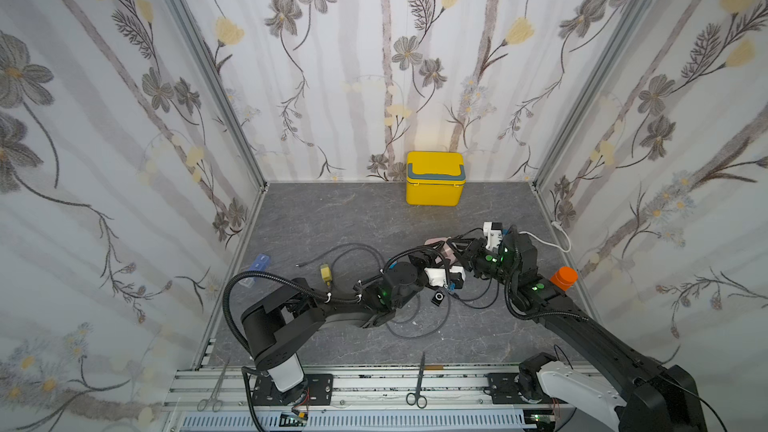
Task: Charge mp3
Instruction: Pick up the plug from the center of the board.
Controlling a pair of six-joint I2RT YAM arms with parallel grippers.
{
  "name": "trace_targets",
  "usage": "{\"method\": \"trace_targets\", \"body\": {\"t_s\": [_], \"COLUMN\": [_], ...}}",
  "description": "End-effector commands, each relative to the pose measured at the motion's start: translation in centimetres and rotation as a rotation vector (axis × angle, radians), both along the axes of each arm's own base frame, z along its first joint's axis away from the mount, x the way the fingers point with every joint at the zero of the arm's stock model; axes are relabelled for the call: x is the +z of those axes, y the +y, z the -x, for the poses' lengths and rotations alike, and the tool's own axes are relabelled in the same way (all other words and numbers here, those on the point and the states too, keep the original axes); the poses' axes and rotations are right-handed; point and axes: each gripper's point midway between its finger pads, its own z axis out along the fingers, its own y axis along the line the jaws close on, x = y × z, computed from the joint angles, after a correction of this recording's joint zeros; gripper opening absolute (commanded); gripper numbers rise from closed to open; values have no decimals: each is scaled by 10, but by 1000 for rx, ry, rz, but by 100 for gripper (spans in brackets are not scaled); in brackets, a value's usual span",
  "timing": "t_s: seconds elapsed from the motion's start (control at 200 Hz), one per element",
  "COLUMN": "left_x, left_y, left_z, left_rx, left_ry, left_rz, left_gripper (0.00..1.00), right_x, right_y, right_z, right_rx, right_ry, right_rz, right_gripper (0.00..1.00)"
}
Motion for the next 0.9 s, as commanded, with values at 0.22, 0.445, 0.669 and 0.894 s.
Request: {"method": "trace_targets", "body": {"t_s": [0.22,0.445,0.669,0.894], "left_x": [49,74,75,71], "left_y": [36,81,108,127], "left_z": [11,-2,-37,-68], "left_rx": [-129,-262,-90,-62], "left_ry": [594,985,1002,1110], "left_rz": [295,624,774,913], "left_gripper": [64,67,67,66], "right_x": [47,66,51,17], "right_y": [0,-17,-43,-54], "right_z": [-7,-13,-37,-63], "right_rx": [75,9,-90,-119], "right_ry": [-302,-494,-491,-447], "right_rz": [181,338,589,772], "right_gripper": [0,0,0,0]}}
